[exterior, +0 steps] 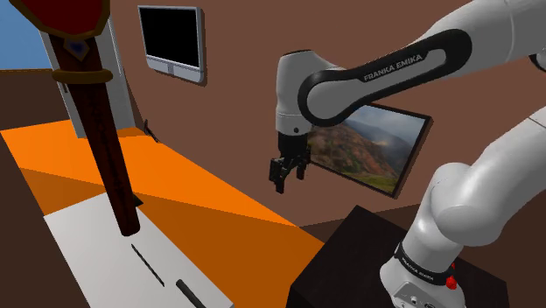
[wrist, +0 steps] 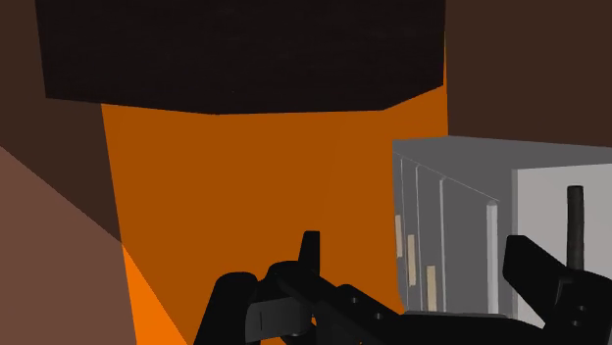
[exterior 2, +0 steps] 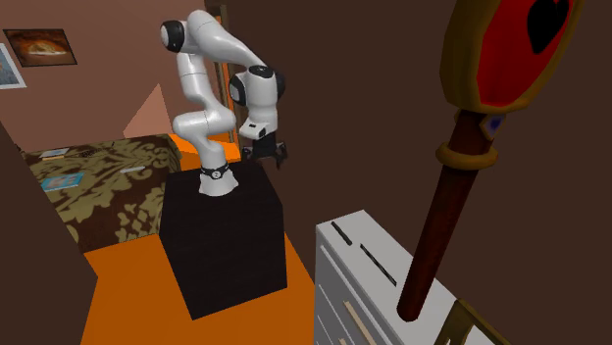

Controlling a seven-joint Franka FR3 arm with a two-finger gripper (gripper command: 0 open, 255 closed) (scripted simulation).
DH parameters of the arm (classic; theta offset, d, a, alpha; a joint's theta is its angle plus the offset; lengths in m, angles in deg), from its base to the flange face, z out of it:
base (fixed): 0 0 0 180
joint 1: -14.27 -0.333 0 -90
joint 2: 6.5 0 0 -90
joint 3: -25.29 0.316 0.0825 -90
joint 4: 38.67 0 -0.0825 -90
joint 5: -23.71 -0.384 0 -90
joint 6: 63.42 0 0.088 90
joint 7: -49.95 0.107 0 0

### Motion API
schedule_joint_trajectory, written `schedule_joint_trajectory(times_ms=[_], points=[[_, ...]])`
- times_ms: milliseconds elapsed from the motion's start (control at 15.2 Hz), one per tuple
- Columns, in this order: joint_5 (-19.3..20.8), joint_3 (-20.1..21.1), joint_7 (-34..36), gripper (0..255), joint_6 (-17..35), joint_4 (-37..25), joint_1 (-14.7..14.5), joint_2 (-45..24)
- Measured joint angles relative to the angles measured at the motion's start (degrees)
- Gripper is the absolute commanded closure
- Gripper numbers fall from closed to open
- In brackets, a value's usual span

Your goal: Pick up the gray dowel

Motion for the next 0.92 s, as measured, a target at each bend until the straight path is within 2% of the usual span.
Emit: schedule_joint_trajectory(times_ms=[462,924], points=[[1.60,5.12,6.23,0,10.73,-2.97,-1.36,-13.56],[8.22,7.99,14.89,0,18.71,-10.17,-3.68,-29.40]])
